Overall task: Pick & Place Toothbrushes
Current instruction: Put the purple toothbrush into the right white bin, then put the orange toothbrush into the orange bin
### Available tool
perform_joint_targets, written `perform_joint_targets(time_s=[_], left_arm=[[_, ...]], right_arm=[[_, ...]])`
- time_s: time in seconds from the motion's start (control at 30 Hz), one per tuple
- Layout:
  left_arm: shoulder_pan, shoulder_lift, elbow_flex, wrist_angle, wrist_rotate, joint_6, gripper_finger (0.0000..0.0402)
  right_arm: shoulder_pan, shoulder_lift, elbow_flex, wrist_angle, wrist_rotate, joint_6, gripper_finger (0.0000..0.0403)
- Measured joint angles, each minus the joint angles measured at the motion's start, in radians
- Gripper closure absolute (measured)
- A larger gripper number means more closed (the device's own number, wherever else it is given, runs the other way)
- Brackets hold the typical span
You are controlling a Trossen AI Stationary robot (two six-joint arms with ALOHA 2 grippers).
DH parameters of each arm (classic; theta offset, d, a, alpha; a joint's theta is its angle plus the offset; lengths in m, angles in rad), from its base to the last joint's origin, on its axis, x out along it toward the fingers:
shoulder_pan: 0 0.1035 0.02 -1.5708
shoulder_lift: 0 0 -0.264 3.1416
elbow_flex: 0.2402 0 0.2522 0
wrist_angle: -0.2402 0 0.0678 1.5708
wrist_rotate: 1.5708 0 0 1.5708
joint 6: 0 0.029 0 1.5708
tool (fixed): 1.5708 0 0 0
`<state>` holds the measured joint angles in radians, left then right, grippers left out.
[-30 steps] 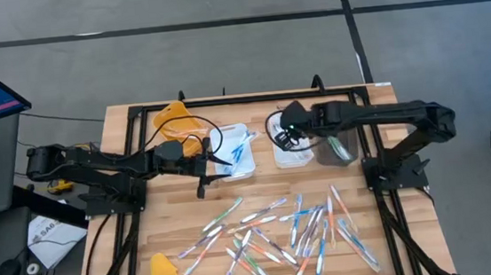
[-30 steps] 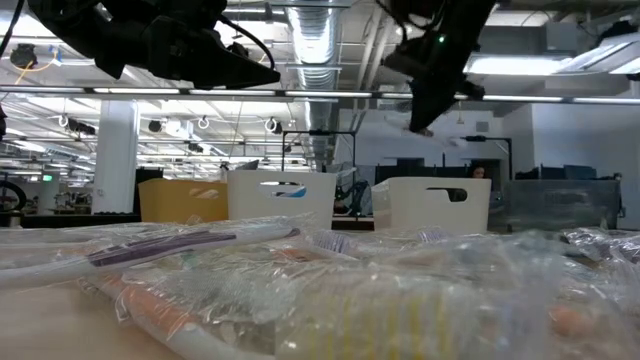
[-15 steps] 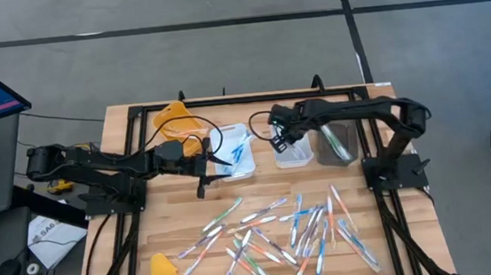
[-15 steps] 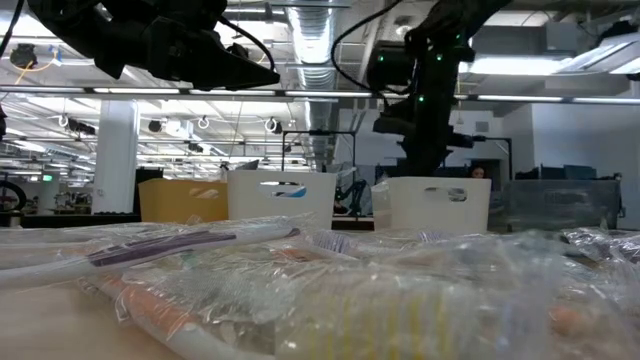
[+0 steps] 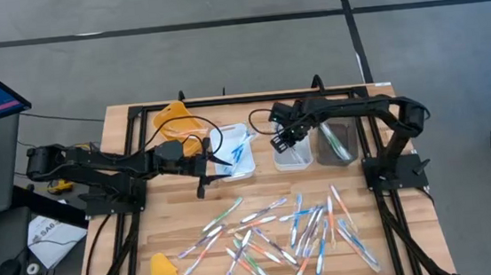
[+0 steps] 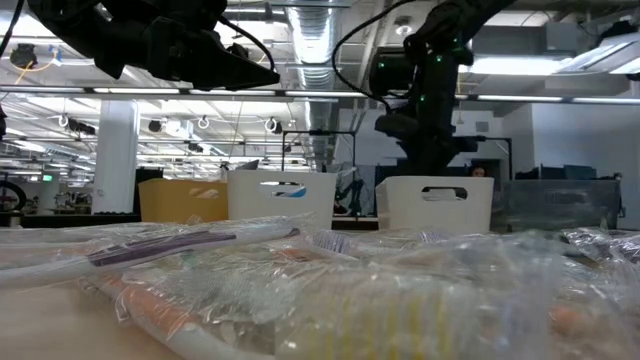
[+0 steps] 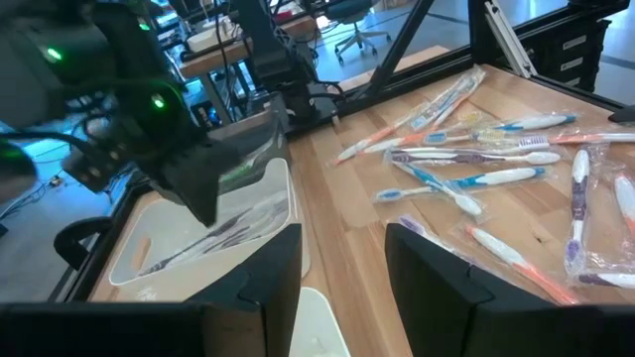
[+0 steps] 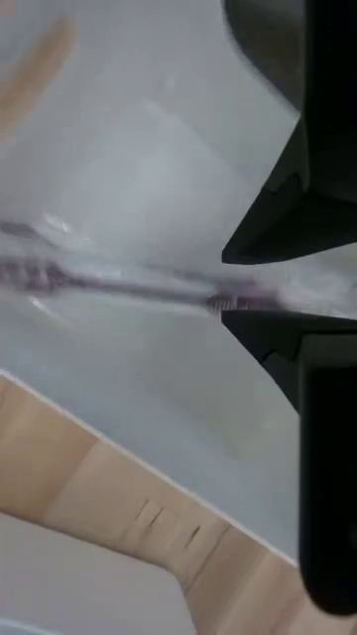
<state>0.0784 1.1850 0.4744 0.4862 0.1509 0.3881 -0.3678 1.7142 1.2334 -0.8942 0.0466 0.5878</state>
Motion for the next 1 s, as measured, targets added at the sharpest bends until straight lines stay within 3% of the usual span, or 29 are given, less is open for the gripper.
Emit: perform_joint_targets(time_s=[0.47, 0.73, 0.9, 1.0], left_arm=[[0.000, 0.000, 0.000, -0.025, 0.000, -0.001, 0.0260], [0.000, 0.000, 0.000, -0.127, 0.000, -0.001, 0.0260], [-0.005, -0.010, 0.000, -0.194, 0.000, 0.010, 0.0260], [-0.022, -0.023, -0.002, -0.224, 0.001, 0.053, 0.0260]], right_arm=[[0.046, -0.010, 0.217, -0.268, 0.010, -0.041, 0.0328], [0.244, -0.018, 0.266, -0.408, 0.015, -0.042, 0.0328], [0.467, -0.019, 0.266, -0.416, 0.179, 0.048, 0.0328], [0.625, -0.019, 0.266, -0.435, 0.416, 0.062, 0.0328]])
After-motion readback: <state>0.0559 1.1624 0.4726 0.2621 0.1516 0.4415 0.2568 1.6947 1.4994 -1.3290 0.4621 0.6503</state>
